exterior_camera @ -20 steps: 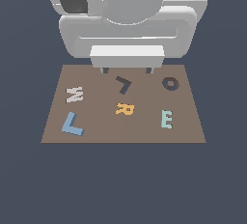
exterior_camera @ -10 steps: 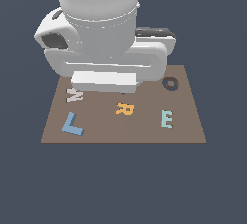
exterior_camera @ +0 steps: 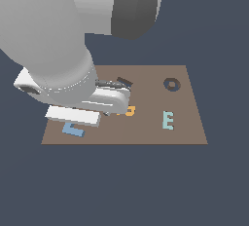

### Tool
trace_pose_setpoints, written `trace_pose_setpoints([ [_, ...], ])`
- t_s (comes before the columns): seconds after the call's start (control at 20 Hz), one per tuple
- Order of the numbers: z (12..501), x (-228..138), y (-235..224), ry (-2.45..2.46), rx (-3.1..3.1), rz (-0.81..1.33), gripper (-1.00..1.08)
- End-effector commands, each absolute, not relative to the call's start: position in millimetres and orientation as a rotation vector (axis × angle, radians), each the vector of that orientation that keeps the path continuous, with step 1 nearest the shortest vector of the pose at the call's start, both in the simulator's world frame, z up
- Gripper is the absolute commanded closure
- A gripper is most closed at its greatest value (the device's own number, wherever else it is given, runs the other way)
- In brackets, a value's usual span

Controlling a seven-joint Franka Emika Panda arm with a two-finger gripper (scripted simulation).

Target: Insert a designated object into the corresponding slot on a board.

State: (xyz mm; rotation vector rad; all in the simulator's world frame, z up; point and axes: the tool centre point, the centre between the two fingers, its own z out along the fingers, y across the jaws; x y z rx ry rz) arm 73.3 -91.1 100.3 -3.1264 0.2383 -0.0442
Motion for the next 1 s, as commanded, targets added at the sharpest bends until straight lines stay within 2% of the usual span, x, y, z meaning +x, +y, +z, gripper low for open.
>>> trace_pose_setpoints([
  [0.0,85.8,79.9,-106.3,0.268,-3.126,-0.033,-0.92],
  [0.45,55.6,92.4,-138.8,0.333,-3.123,-0.005,-0.92],
  [0.95,48.5,94.5,-145.0,0.346,-3.123,0.001,-0.92],
])
